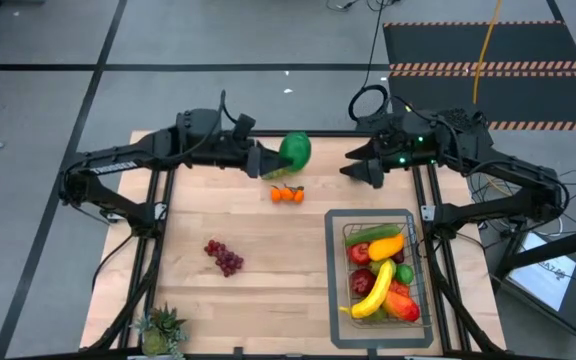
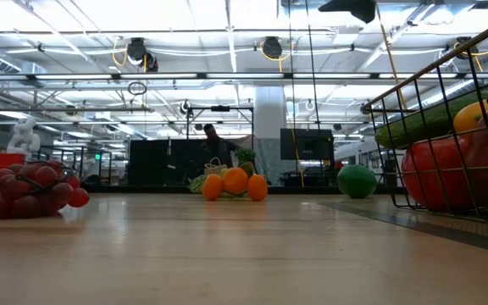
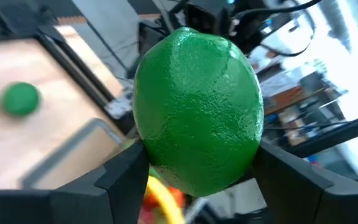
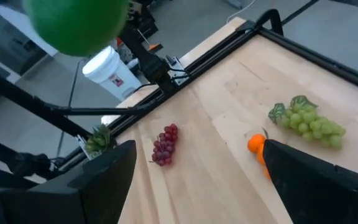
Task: Build produce basket
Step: Put the left green lime into the wire basket
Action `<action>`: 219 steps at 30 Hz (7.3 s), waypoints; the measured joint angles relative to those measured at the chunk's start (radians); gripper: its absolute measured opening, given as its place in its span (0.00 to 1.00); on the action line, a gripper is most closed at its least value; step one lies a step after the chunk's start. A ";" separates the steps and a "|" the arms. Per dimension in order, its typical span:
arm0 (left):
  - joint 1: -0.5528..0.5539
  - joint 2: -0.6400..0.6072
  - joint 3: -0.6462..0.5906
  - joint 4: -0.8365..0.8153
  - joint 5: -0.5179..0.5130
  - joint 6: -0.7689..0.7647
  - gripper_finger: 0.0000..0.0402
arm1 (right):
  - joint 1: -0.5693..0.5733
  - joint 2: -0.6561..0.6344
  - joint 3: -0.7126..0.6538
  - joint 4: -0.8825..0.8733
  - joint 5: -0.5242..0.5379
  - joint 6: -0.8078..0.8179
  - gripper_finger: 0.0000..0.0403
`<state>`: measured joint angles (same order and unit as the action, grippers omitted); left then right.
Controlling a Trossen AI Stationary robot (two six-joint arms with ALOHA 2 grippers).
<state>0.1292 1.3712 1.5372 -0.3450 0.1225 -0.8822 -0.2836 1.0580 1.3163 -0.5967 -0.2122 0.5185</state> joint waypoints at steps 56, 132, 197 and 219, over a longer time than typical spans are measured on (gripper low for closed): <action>-0.040 0.003 0.000 0.060 -0.150 1.117 0.66 | 0.004 -0.031 0.000 -0.013 -0.156 0.087 0.85; -0.235 0.003 -0.001 -0.364 0.132 0.505 0.66 | 0.226 0.286 0.000 0.469 -0.369 -1.175 0.99; -0.016 -0.110 -0.001 -0.682 0.026 0.459 0.84 | 0.504 0.315 -0.001 0.485 0.330 -0.334 0.77; -0.021 -0.108 0.000 -0.878 0.013 0.461 0.69 | 0.692 0.269 0.000 -0.300 0.201 0.512 0.77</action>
<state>0.1087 1.2633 1.5368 -1.2232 0.1356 -0.4214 0.4080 1.3270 1.3163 -0.8963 -0.0115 1.0308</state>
